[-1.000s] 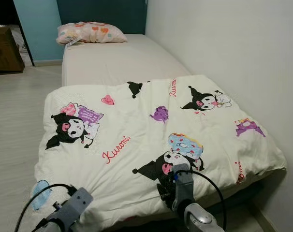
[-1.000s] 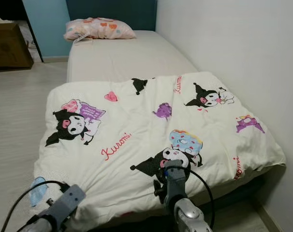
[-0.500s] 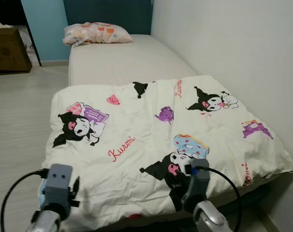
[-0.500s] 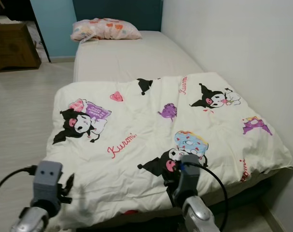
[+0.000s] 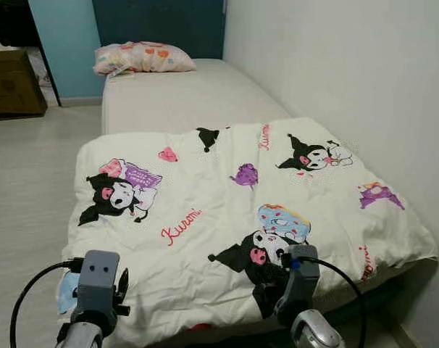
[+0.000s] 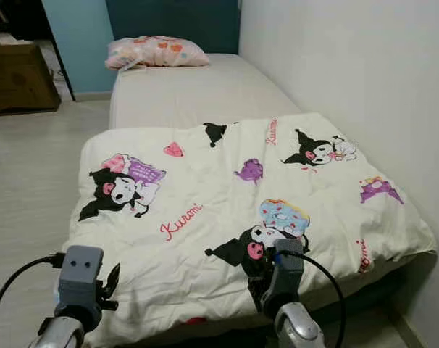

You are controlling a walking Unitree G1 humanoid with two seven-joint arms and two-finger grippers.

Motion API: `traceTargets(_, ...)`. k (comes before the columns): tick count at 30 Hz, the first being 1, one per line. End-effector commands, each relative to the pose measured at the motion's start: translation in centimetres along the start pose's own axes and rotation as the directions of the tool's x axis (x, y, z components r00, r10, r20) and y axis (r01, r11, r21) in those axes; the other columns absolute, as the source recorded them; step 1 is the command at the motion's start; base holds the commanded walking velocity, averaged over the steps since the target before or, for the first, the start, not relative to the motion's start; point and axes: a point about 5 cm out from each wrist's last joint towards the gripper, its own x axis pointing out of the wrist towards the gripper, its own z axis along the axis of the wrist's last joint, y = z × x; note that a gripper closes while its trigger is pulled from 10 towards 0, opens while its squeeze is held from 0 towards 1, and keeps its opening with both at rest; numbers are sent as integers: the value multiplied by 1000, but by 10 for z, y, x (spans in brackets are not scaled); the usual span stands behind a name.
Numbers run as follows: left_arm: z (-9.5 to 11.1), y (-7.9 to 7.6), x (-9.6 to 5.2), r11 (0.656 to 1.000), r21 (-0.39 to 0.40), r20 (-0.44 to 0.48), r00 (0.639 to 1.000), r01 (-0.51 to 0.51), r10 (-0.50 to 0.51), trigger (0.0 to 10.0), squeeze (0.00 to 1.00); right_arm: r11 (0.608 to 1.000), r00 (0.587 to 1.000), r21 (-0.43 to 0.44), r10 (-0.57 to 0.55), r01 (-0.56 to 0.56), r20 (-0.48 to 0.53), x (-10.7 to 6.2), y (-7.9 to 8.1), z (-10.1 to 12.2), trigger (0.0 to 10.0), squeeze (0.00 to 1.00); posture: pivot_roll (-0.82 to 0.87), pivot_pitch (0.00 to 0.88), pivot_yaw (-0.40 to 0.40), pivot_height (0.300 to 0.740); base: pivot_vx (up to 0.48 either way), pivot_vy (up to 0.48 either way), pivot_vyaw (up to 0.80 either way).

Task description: Clean up the room

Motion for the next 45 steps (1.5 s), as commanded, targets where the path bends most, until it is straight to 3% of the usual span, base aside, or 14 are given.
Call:
traceTargets(1,-4,-3,-3,1000,17,-13,1000,2,-2,10000,0,1000,1000,13,-4,4,-4,-4,-2,-3,10000,0,65,242,-58,554,0,0,0)
traceTargets(15,-4,-8,-3,1000,18,-20,1000,15,-14,10000,0,1000,1000,16,11,-11,-1,-4,-1,-3,10000,0,60,220,-58,559,0,0,0)
traceTargets(29,-3,-8,-2,1000,14,-14,1000,15,-14,10000,0,1000,1000,4,18,-18,-3,-3,-1,-2,10000,0,58,217,-58,629,0,0,0)
traceTargets(45,-4,-7,-3,1000,23,-10,1000,10,-9,10000,0,1000,1000,1,12,-12,28,-3,-2,0,10000,0,60,214,-54,629,0,0,0)
